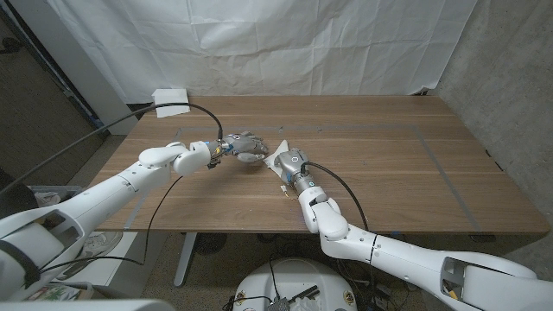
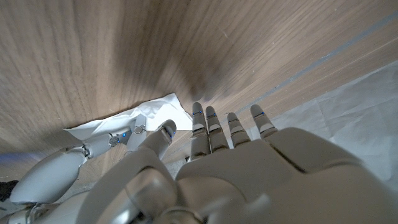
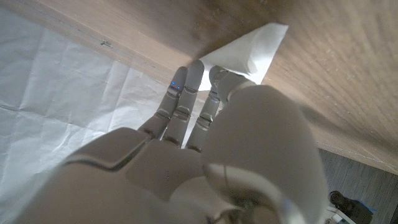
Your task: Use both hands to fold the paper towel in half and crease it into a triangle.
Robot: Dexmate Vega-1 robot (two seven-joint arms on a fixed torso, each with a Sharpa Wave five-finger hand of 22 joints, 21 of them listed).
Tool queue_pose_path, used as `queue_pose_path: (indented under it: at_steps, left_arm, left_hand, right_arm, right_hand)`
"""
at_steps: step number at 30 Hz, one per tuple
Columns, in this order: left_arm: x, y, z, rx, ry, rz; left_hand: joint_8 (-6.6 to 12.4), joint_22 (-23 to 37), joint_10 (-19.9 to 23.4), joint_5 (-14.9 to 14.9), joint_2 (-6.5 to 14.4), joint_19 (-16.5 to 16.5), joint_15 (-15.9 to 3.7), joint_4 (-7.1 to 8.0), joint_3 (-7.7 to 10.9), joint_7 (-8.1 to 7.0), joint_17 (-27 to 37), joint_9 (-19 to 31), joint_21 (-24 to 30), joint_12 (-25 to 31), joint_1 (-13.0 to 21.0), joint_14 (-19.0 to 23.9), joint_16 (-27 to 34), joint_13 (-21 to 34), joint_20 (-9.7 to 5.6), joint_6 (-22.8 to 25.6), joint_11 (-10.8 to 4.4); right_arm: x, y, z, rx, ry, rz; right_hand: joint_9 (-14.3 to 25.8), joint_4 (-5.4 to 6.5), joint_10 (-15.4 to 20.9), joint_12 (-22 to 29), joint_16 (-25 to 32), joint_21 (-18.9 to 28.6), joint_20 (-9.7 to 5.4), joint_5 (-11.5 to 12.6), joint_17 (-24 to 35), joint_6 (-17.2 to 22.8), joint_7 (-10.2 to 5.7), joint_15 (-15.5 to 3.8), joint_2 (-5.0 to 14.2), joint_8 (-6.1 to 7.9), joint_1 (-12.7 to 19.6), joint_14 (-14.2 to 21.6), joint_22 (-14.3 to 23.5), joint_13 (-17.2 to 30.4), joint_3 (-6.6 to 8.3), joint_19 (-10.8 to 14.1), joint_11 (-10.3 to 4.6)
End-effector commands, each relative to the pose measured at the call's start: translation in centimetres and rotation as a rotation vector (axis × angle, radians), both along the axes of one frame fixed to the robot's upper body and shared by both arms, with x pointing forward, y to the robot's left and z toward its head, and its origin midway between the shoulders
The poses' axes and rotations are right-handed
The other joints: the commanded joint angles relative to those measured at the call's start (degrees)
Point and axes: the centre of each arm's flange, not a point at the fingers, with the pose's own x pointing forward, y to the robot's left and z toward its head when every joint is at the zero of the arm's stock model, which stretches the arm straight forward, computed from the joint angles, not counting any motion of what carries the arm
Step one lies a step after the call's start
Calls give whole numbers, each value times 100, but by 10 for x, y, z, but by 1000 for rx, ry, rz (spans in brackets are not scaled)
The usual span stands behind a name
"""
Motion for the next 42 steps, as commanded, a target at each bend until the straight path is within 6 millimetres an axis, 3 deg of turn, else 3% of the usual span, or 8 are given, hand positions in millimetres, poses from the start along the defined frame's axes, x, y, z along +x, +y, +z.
queue_pose_path:
  at_steps: [1,8,13,20,27,31,34,42]
  left_arm:
    - [0,1,3,-9,-14,-14]
    - [1,1,3,-14,-16,-21]
    - [1,2,3,-17,-21,-21]
    - [1,1,4,-21,-22,-27]
    - [-1,-5,7,-30,-48,-59]
    - [1,-6,8,-25,-47,-56]
    - [2,-7,7,-21,-42,-52]
    - [4,-11,7,-10,-36,-51]
  left_hand:
    - [7,15,11,-21,213,-380,9,8,57,-43,17,8,33,34,28,25,15,9,37,-18,31]
    - [-5,15,3,-21,213,-376,6,1,64,-65,15,10,37,31,38,23,14,10,34,-63,17]
    - [-17,16,-14,-22,212,-377,3,0,66,-94,16,10,38,26,43,20,15,11,32,-109,-6]
    - [-31,16,-54,-22,215,-380,0,-5,73,-130,16,11,40,13,55,14,15,12,33,-179,-11]
    - [-57,16,-185,-18,211,-380,-8,-27,91,-188,12,12,45,-29,84,-10,5,14,29,-351,-44]
    - [-46,16,-178,-18,197,-390,-13,-41,90,-190,8,13,43,-23,91,-14,2,15,25,-351,-44]
    - [-41,16,-178,-20,194,-404,-8,-41,86,-182,10,13,39,-21,92,-24,0,15,26,-357,-54]
    - [-29,16,-182,-25,189,-415,0,-38,75,-183,14,13,36,-17,89,-31,1,16,24,-361,-40]
  right_arm:
    - [6,-6,-2,-5,106,12]
    - [13,-9,-2,-7,184,24]
    - [13,-13,-1,-14,200,29]
    - [6,-27,7,-1,160,36]
    - [-4,-33,18,26,78,55]
    - [-13,-34,21,30,27,66]
    - [-18,-35,21,40,5,72]
    - [-28,-39,26,75,-44,91]
  right_hand:
    - [-7,228,164,-278,-248,39,142,17,-262,16,132,-930,22,-11,-645,262,-17,-250,-39,100,124]
    - [-12,616,273,-903,-1308,-84,270,-17,-1671,-90,375,-601,-144,-23,-2121,428,-28,-633,-68,257,364]
    - [-2,912,360,-1062,-1444,-152,413,-103,-1853,-32,508,-421,-227,10,-2876,398,-23,-684,-322,278,550]
    - [14,1145,45,-1384,-1810,-325,527,-188,-2209,-367,527,-302,-580,-73,-3732,91,-22,-699,-757,168,559]
    - [18,1120,107,-1415,-1937,-388,561,-150,-2346,-352,537,-273,-596,-26,-3807,39,-21,-694,-773,139,587]
    - [21,859,363,-1341,-1886,-428,579,-110,-2420,-100,505,-333,-435,76,-3490,255,-21,-646,-598,189,574]
    - [21,757,399,-1333,-1894,-443,581,-108,-2436,-38,479,-360,-386,96,-3374,264,-21,-624,-527,206,556]
    - [20,696,267,-1397,-1951,-482,587,-129,-2446,-114,444,-370,-379,59,-3361,178,-22,-596,-495,185,495]
